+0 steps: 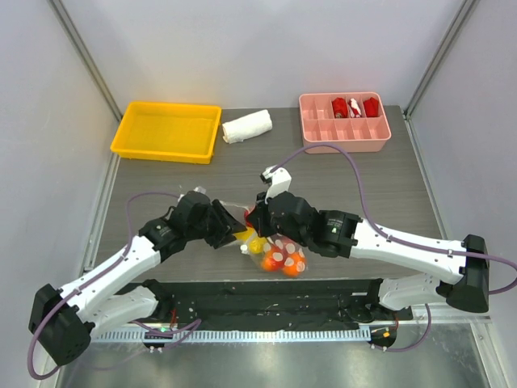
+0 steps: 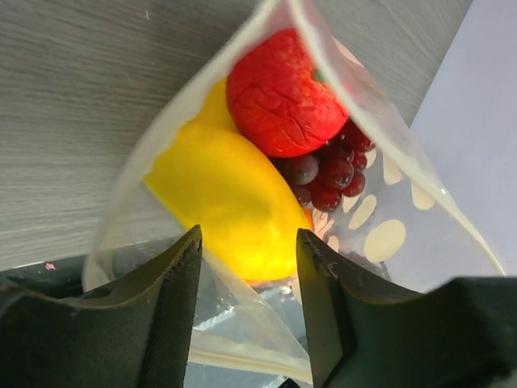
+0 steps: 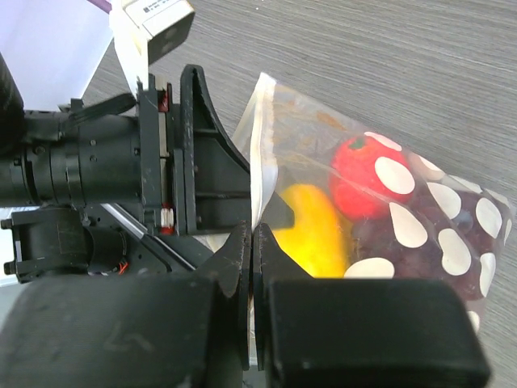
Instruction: Open the zip-top bag and remove the fake food
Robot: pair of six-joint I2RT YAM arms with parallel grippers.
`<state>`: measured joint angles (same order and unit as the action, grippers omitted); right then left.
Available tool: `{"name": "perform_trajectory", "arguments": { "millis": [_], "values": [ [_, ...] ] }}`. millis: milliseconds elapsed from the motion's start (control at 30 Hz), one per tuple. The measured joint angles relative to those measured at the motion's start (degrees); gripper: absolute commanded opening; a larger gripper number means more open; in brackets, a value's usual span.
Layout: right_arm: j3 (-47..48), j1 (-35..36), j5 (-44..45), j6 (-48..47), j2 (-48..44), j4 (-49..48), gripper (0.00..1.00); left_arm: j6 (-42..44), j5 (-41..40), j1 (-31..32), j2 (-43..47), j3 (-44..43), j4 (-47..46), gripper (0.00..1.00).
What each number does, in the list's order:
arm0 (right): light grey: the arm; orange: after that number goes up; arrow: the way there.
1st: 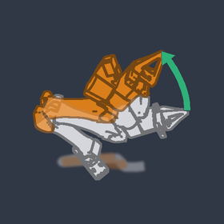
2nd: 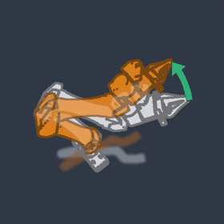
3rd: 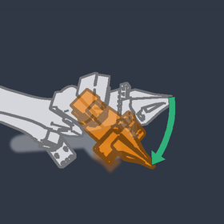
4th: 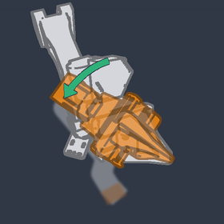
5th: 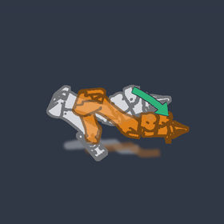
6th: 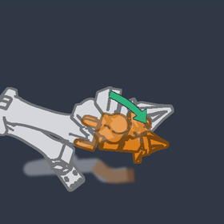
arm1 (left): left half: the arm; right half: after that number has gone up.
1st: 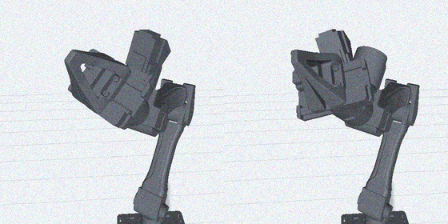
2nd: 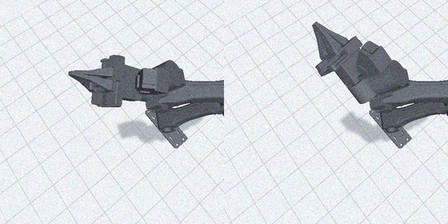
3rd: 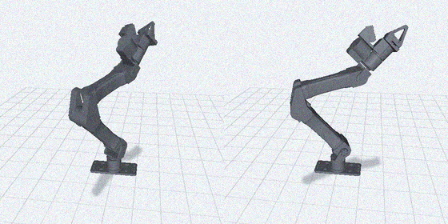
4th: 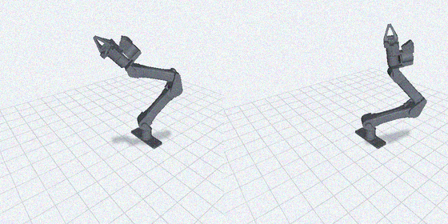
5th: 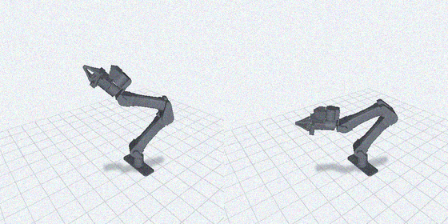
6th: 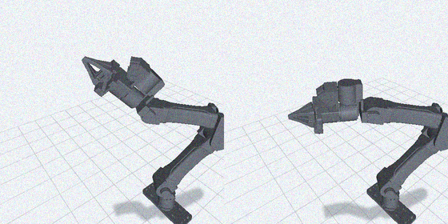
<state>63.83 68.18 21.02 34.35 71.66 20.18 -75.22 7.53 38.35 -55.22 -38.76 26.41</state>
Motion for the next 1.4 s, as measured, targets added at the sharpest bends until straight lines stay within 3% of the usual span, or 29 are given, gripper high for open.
{"name": "perform_trajectory", "arguments": {
  "millis": [500,667,733,1000,1067,1167,1300,1367,1400],
  "values": [
    [-1.88,0.44,-0.79,0.35,-0.04,-1.36,0.02,-2.89,-4.35,8.72,-5.38,0.24,-2.73,0.69],
    [-2.14,1.01,-0.79,0.76,-0.07,-1.57,0.02,-7.39,-6.51,9.40,-5.14,1.36,-2.16,0.84],
    [-2.93,1.60,-0.70,1.36,-0.31,-2.12,0.01,-10.51,-7.74,9.44,-4.15,2.56,-1.68,0.94],
    [-5.99,5.25,0.28,3.54,-0.48,-3.50,0.01,-19.23,-10.10,9.55,-6.45,5.03,-2.62,0.95],
    [-6.75,5.66,0.81,3.96,-0.48,-3.54,0.01,-19.61,-9.55,9.68,-9.77,4.92,-4.20,0.91],
    [-7.76,5.97,2.03,4.90,-0.50,-3.48,0.01,-20.61,-8.61,10.67,-14.82,4.83,-7.72,0.75],
    [-8.59,6.36,2.99,5.51,-1.46,-3.34,0.01,-21.62,-8.52,11.54,-16.96,6.23,-13.27,0.46],
    [-8.81,6.54,3.37,5.77,-2.14,-3.28,0.01,-21.44,-8.94,11.74,-16.55,7.56,-15.52,0.36],
    [-9.05,6.60,3.58,5.95,-2.64,-3.28,0.01,-20.98,-9.27,11.87,-16.15,8.28,-16.52,0.26]
  ]
}}
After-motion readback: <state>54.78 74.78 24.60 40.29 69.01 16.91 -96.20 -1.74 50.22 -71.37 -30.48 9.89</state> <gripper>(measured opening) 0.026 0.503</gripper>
